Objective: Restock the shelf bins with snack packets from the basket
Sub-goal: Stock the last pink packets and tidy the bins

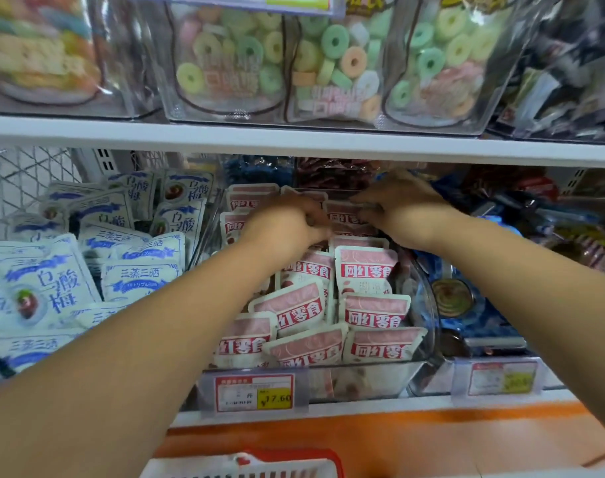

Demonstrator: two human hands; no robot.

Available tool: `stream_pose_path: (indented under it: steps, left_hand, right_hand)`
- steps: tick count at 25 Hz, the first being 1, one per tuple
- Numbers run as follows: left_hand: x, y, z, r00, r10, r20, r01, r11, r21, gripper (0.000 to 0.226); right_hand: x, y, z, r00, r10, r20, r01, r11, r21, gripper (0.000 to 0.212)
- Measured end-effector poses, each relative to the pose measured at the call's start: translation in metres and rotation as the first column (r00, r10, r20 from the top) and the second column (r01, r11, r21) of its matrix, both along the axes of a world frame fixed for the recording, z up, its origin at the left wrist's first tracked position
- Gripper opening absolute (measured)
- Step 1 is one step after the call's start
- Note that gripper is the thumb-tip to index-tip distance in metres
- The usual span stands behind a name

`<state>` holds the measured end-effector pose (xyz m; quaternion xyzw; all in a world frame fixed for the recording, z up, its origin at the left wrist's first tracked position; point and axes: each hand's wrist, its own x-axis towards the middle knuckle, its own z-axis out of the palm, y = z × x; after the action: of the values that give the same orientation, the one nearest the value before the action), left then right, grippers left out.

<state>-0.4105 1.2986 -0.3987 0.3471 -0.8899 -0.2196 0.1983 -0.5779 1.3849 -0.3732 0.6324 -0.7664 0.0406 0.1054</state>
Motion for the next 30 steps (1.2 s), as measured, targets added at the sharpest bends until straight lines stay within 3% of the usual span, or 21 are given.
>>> stream_pose_path:
  steps: [2,4,6,8,9,10,12,14,16,18,22,26,30]
  left_hand:
    - [0.027,0.016,0.009,0.999,0.012,-0.045,-0.016,0.996,-0.086,0.019]
    - [0.068,0.04,0.01,0.983,-0.019,-0.184,-0.023,0.974,-0.224,0.015]
    - [0.121,0.07,-0.005,0.938,-0.121,-0.326,-0.02,0.917,-0.397,0.017]
    - [0.17,0.1,-0.042,0.92,-0.203,-0.334,0.023,0.881,-0.472,0.021]
    - [0.193,0.112,-0.071,0.939,-0.186,-0.289,0.037,0.89,-0.454,0.022]
    - [0.215,0.122,-0.104,0.969,-0.135,-0.208,0.043,0.917,-0.396,0.024]
    - [0.252,0.138,-0.176,0.999,-0.025,0.022,0.029,0.985,-0.172,0.028]
    - [0.286,0.149,-0.238,0.943,-0.015,0.332,-0.035,0.989,0.143,0.03]
    - [0.314,0.158,-0.285,0.86,-0.1,0.5,-0.141,0.895,0.422,0.038]
    - [0.334,0.169,-0.32,0.836,-0.12,0.535,-0.22,0.82,0.528,0.039]
    - [0.345,0.185,-0.357,0.806,-0.161,0.569,-0.277,0.748,0.604,0.035]
    - [0.337,0.179,-0.357,0.876,0.007,0.483,-0.355,0.688,0.633,0.035]
    - [0.335,0.177,-0.351,0.904,0.131,0.406,-0.398,0.605,0.69,0.032]
  right_hand:
    - [0.02,0.02,-0.001,0.996,0.055,-0.065,-0.059,0.996,-0.064,0.026]
    - [0.051,0.044,-0.01,0.99,0.129,-0.057,-0.137,0.974,-0.182,0.029]
    - [0.1,0.077,-0.026,0.955,0.298,0.0,-0.277,0.889,-0.366,0.03]
    - [0.152,0.105,-0.059,0.873,0.478,0.097,-0.397,0.811,-0.43,0.028]
    - [0.174,0.113,-0.083,0.84,0.522,0.15,-0.437,0.813,-0.385,0.027]
    - [0.195,0.119,-0.114,0.823,0.52,0.23,-0.46,0.846,-0.268,0.027]
    - [0.225,0.127,-0.177,0.846,0.316,0.429,-0.421,0.891,0.173,0.031]
    - [0.242,0.137,-0.242,0.871,0.028,0.49,-0.359,0.718,0.596,0.038]
    - [0.252,0.15,-0.302,0.892,-0.118,0.437,-0.309,0.546,0.779,0.045]
    - [0.257,0.164,-0.351,0.92,-0.176,0.351,-0.221,0.506,0.834,0.047]
    - [0.258,0.186,-0.413,0.983,-0.151,0.102,-0.006,0.534,0.845,0.058]
    - [0.271,0.2,-0.441,0.996,-0.084,0.027,0.037,0.669,0.743,0.068]
    - [0.285,0.197,-0.44,0.994,-0.077,0.072,0.002,0.698,0.717,0.037]
